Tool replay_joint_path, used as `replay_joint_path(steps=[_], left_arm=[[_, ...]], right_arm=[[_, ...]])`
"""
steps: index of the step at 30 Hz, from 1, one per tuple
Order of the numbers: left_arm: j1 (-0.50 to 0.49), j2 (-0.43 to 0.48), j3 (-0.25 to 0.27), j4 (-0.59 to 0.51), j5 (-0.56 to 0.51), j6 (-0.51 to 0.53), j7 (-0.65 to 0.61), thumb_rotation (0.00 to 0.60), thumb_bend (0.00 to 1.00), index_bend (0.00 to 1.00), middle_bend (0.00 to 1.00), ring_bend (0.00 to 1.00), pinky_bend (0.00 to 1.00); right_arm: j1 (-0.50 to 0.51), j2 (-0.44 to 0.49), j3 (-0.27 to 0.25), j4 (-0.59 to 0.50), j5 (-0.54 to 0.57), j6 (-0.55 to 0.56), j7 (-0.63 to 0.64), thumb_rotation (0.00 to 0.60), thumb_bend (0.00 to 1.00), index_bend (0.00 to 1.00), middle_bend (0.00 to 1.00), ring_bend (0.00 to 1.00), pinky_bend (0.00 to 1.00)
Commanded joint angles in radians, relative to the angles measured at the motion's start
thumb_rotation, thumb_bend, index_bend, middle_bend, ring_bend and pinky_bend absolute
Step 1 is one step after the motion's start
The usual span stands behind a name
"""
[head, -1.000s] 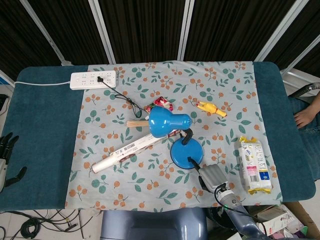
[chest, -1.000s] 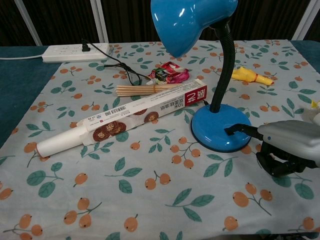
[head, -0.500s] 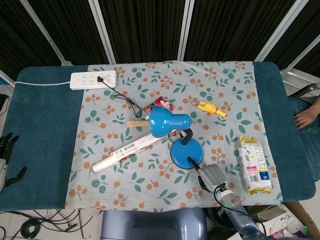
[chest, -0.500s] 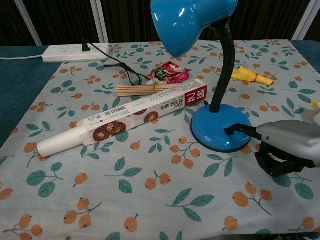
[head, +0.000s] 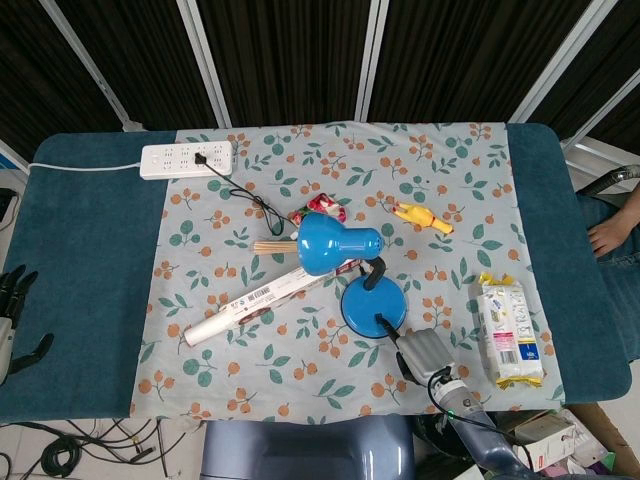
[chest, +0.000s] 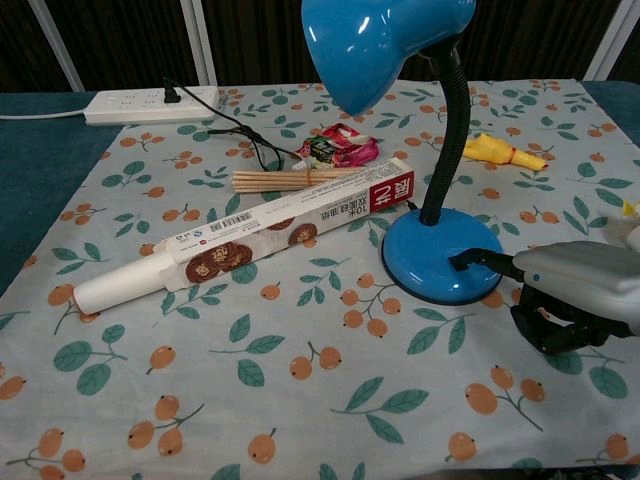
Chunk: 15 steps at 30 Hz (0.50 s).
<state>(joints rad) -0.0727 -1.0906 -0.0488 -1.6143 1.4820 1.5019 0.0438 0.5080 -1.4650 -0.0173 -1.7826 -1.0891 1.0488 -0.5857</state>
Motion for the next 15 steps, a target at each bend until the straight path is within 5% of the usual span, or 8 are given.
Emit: replay_joint_path(steps=[1, 15], left_arm=[[0.000, 0.000, 0.000, 0.000, 0.000, 0.000, 0.000, 0.600, 0.28, 0.02, 0.00, 0.01, 0.00], [0.000, 0.000, 0.000, -0.001, 0.000, 0.000, 0.002, 0.600, 0.28, 0.02, 0.00, 0.01, 0.00]], right_arm=[[-0.001, 0.000, -0.002, -0.001, 0.002, 0.000, 0.001, 0.600, 0.71, 0.09, 0.85, 0.91, 0.89], [-0.003, -0.007, -0.021, 0.002, 0.001, -0.003, -0.001, 0.600, 0.71, 0.10, 0.85, 0.91, 0.89]])
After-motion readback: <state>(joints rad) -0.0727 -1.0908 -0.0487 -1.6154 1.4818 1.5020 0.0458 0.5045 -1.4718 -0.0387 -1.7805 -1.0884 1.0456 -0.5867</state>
